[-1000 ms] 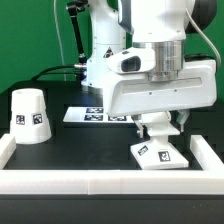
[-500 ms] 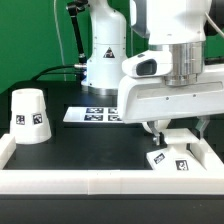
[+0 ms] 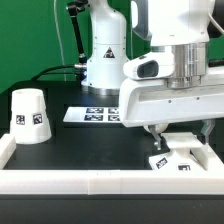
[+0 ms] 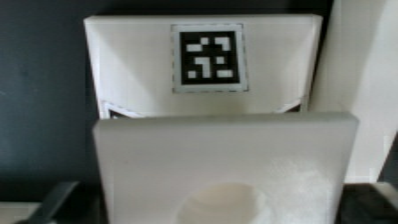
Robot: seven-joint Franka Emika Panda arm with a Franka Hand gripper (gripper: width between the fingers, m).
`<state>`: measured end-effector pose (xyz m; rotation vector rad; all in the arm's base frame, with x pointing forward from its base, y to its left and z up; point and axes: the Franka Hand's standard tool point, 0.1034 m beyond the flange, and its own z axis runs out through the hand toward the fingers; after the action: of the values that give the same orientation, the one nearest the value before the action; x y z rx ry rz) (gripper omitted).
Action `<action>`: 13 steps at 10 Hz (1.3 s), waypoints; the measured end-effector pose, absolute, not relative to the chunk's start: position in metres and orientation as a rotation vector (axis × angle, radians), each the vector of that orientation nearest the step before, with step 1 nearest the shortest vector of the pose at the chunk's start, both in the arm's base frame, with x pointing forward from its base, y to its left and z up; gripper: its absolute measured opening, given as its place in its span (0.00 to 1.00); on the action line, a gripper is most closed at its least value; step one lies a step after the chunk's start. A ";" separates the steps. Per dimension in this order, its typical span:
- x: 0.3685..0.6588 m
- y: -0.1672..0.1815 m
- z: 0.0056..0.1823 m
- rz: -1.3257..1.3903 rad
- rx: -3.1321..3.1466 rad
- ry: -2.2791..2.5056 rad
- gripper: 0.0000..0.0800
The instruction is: Assemble lamp
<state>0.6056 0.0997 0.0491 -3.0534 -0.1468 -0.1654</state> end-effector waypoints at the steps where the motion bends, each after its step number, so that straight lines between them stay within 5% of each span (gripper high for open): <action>1: 0.606 0.100 0.049 -0.165 -3.053 -0.147 0.85; 4: 0.597 0.096 0.053 -0.172 -3.055 -0.189 0.87; 8: 0.527 0.082 0.079 -0.113 -3.075 -0.233 0.87; 11: 0.482 0.082 0.074 -0.096 -3.082 -0.244 0.87; 13: 0.485 0.082 0.075 -0.103 -3.080 -0.214 0.87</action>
Offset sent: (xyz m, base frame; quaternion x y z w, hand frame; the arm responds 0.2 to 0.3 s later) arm -0.0455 -0.0112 0.0181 0.0123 -0.0076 -0.0232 0.9996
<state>0.4852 0.0823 0.0749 -3.0800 -0.2136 -0.1027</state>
